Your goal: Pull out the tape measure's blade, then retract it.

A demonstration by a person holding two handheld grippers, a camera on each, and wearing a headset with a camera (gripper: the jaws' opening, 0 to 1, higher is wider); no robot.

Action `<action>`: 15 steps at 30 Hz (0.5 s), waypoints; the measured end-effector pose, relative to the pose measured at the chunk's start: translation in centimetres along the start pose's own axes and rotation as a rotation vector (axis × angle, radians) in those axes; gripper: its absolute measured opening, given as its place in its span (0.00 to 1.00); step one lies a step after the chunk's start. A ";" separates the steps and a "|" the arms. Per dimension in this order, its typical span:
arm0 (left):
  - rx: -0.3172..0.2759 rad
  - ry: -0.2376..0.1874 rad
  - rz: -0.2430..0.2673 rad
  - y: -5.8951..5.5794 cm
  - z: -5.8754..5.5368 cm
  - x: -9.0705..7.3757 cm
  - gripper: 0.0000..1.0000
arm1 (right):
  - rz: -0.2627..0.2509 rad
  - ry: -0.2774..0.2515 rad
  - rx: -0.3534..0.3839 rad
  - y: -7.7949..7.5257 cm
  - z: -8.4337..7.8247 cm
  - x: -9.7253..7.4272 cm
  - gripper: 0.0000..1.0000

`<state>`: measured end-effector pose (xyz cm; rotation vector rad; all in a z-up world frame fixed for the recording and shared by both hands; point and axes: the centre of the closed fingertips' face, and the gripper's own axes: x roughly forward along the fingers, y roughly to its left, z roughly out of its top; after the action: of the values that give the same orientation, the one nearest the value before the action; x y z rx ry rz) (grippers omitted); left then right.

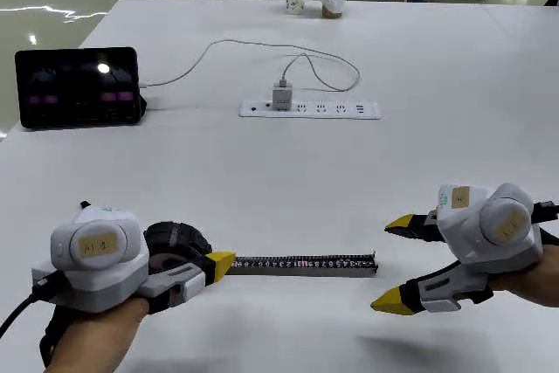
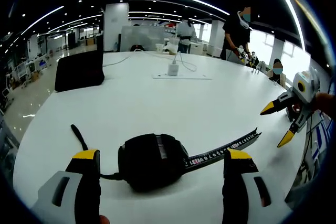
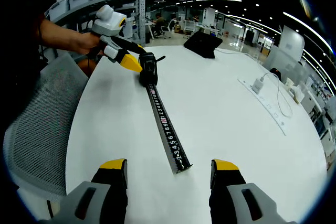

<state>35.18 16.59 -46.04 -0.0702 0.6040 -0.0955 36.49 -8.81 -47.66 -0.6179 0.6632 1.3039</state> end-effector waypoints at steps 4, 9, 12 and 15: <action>-0.016 0.006 0.005 0.2 -0.2 0.3 0.92 | 0.026 0.020 -0.018 -0.2 -0.3 0.3 0.59; -0.045 0.014 0.009 0.3 -0.4 0.5 0.88 | 0.050 0.035 -0.038 -0.6 -0.5 0.8 0.53; -0.058 0.020 0.015 0.3 -0.6 0.6 0.85 | 0.061 0.043 -0.047 -0.7 -0.7 1.1 0.50; -0.079 0.026 0.015 0.3 -0.8 0.7 0.83 | 0.071 0.051 -0.056 -0.9 -0.8 1.3 0.46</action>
<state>35.36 16.82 -47.12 -0.1412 0.6341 -0.0581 37.47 -8.69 -49.15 -0.6809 0.6975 1.3799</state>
